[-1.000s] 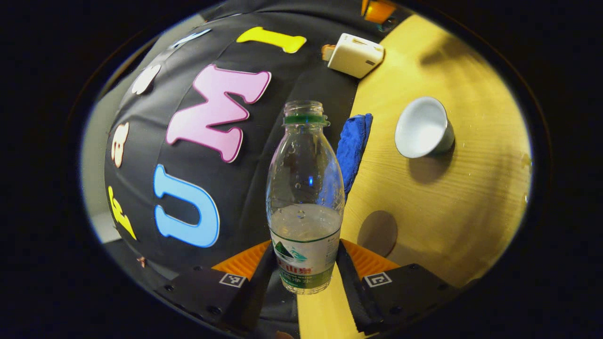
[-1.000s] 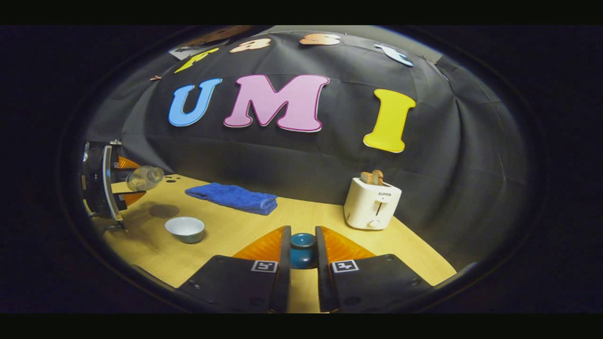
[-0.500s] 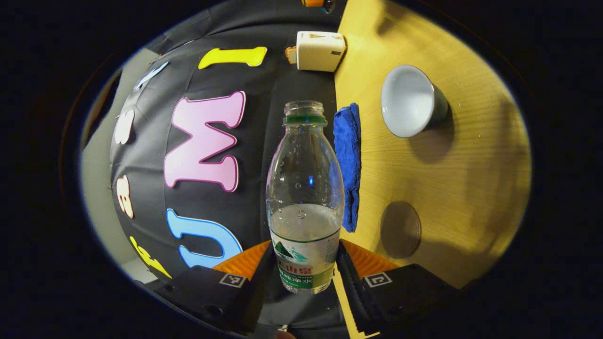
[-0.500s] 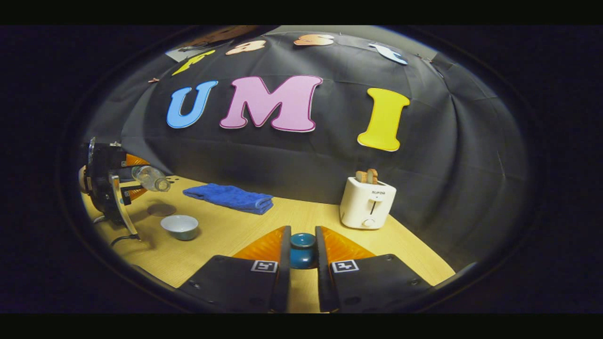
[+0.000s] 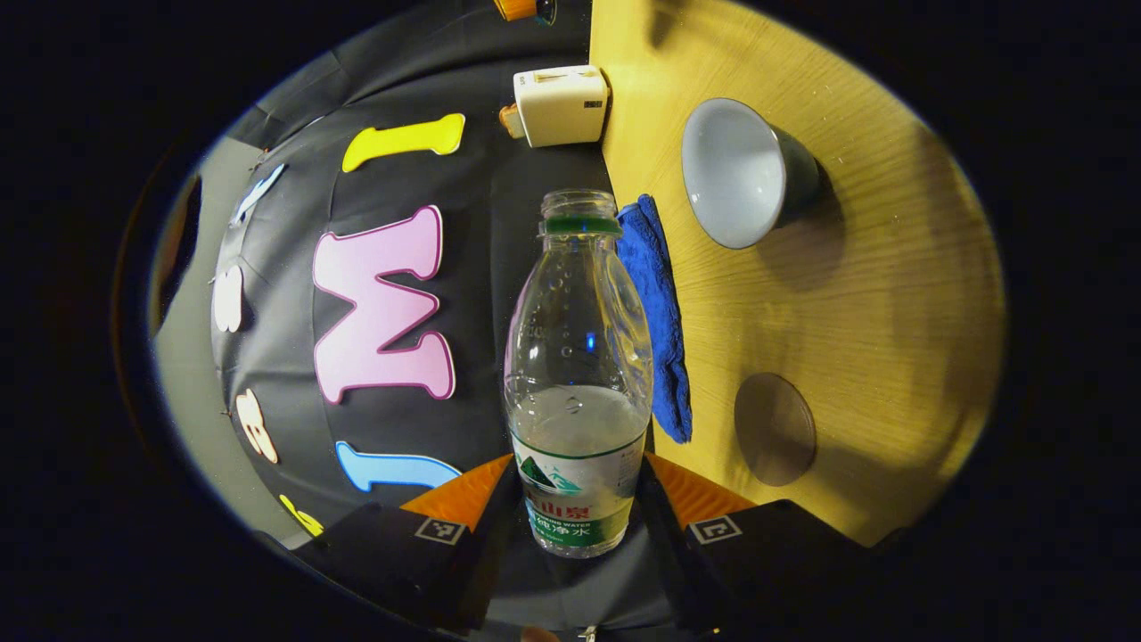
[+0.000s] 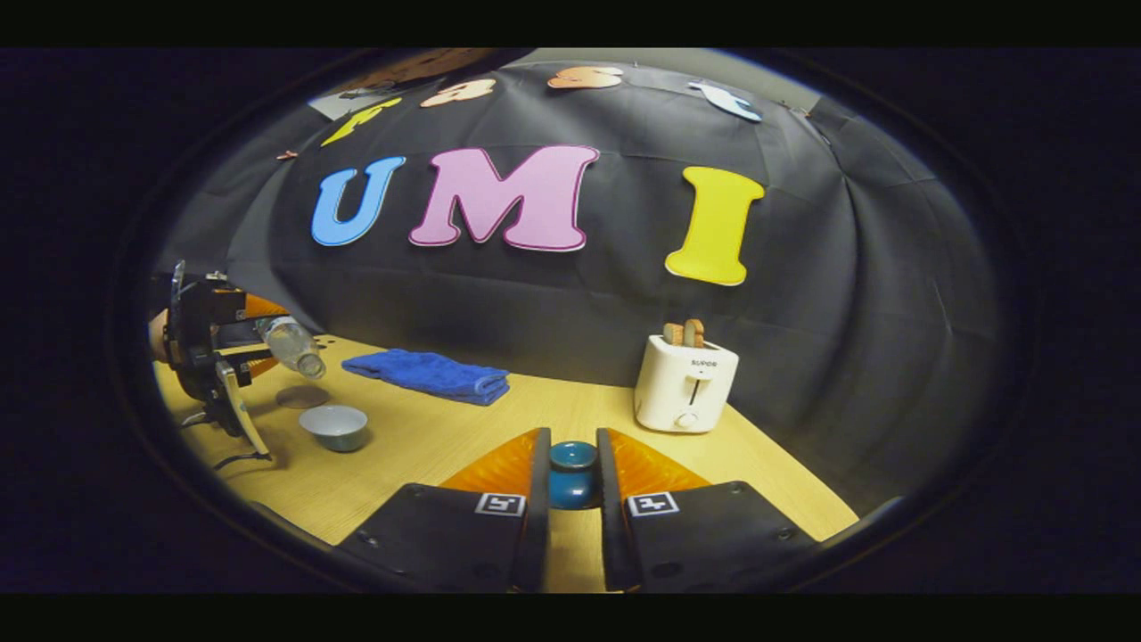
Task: Open the teacup lid with one hand, grasp the water bottle and pour water into the teacup with the other hand; after pouring, place the water bottle on the coaster and then close the teacup lid.
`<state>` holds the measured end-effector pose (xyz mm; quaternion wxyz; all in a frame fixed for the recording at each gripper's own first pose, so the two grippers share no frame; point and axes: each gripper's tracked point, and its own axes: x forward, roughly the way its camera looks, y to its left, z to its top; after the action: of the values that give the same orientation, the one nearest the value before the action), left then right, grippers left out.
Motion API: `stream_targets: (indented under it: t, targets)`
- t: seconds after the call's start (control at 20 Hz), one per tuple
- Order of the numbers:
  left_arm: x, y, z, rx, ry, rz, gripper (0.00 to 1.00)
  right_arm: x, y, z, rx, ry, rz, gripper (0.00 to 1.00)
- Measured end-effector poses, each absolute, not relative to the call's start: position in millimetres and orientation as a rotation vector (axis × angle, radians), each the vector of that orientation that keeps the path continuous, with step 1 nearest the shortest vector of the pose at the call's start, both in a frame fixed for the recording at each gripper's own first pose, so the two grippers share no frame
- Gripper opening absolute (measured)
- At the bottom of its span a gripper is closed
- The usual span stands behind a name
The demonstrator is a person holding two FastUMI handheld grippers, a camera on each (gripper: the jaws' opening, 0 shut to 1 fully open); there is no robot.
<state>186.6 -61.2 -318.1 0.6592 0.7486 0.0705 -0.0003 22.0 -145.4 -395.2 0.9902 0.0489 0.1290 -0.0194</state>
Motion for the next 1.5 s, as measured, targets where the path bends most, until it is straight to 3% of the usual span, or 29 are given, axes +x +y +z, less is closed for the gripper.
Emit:
stream_targets:
  t: [0.1,1.1,1.5]
  targets:
    - [187,-60,-318,1.714,0.157,0.002,0.76,20,-149,-395,0.107,0.255,-0.049,0.31]
    - [192,-50,-317,1.806,0.107,0.003,0.76,19,-143,-394,0.105,0.258,-0.053,0.27]
    - [196,-54,-311,1.854,0.053,0.001,0.76,19,-142,-396,0.107,0.260,-0.048,0.31]
